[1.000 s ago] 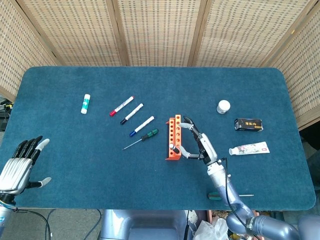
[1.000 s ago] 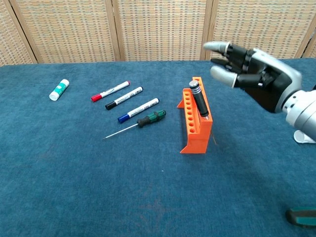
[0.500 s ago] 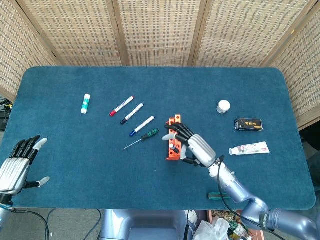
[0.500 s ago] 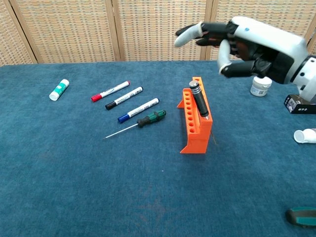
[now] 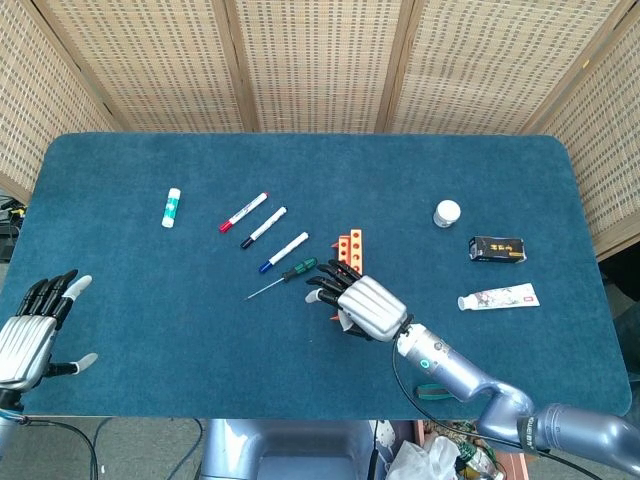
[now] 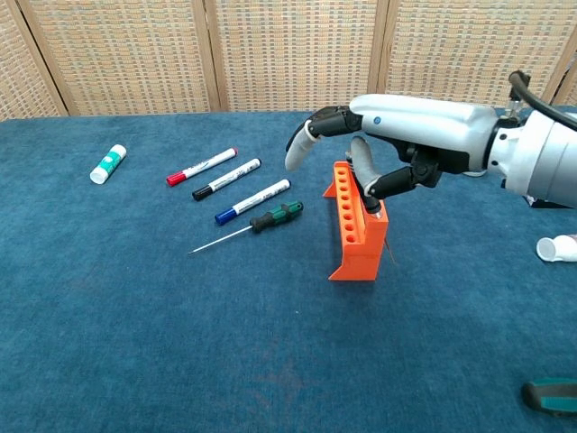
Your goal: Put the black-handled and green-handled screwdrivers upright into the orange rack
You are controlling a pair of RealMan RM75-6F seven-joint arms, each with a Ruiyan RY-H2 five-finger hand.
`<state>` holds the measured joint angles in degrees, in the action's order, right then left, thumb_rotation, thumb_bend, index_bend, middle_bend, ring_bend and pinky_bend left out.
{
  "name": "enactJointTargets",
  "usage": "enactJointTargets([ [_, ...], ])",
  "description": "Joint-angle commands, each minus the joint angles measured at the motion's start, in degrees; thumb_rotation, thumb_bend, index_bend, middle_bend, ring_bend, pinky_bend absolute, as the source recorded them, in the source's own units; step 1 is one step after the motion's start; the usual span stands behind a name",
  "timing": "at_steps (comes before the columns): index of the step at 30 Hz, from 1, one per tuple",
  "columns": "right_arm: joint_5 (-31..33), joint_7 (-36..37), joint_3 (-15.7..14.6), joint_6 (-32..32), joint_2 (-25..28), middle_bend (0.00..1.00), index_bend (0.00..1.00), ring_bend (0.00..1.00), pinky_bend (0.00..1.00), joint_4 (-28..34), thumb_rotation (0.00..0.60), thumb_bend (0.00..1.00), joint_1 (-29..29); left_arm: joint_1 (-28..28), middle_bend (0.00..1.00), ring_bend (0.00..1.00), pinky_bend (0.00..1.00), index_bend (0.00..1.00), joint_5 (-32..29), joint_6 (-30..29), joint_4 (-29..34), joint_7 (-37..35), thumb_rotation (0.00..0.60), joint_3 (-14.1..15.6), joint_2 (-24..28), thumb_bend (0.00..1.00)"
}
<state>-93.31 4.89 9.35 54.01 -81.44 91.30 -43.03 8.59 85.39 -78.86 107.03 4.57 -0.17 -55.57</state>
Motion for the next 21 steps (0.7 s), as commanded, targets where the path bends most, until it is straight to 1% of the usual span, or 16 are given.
enactJointTargets([
  [1, 1.9, -3.5, 0.2, -1.2, 0.3, 0.16, 0.26, 0.0, 0.0, 1.0, 0.6, 1.0, -0.7, -0.1, 0.0, 0.0, 0.0, 0.0, 0.1, -0.1, 0.0, -0.2, 0.6, 0.0, 0.1, 0.0],
  [5, 3.2, -7.1, 0.4, -1.4, 0.5, 0.18, 0.26, 0.0, 0.0, 1.2, 0.6, 1.0, -1.1, -0.1, 0.0, 0.0, 0.0, 0.0, 0.2, -0.2, 0.0, -0.4, 0.6, 0.0, 0.2, 0.0],
  [8, 3.9, -9.2, 0.3, -1.1, 0.7, 0.2, 0.28, 0.02, 0.0, 1.7, 0.6, 1.0, -1.1, -0.2, 0.0, 0.0, 0.0, 0.0, 0.2, -0.3, 0.0, -0.6, 0.6, 0.0, 0.2, 0.0],
  [11, 3.7, -11.0, 0.1, -0.6, 1.2, 0.22, 0.3, 0.03, 0.0, 1.6, 0.6, 1.0, -1.2, -0.2, 0.0, 0.0, 0.0, 0.0, 0.2, -0.2, -0.1, -0.6, 0.6, 0.0, 0.2, 0.0],
  [15, 3.0, -13.1, -0.2, 0.3, 2.4, 0.27, 0.34, 0.07, 0.0, 1.6, 0.6, 1.0, -1.2, -0.1, 0.0, 0.0, 0.0, 0.0, 0.2, -0.2, 0.0, -0.5, 0.6, 0.0, 0.2, 0.0],
  [21, 2.0, -16.2, -1.0, 0.9, 4.1, 0.31, 0.4, 0.11, 0.0, 1.6, 0.6, 1.0, -1.3, -0.2, 0.0, 0.0, 0.0, 0.0, 0.2, -0.1, 0.0, -0.2, 0.6, 0.0, 0.1, 0.0],
])
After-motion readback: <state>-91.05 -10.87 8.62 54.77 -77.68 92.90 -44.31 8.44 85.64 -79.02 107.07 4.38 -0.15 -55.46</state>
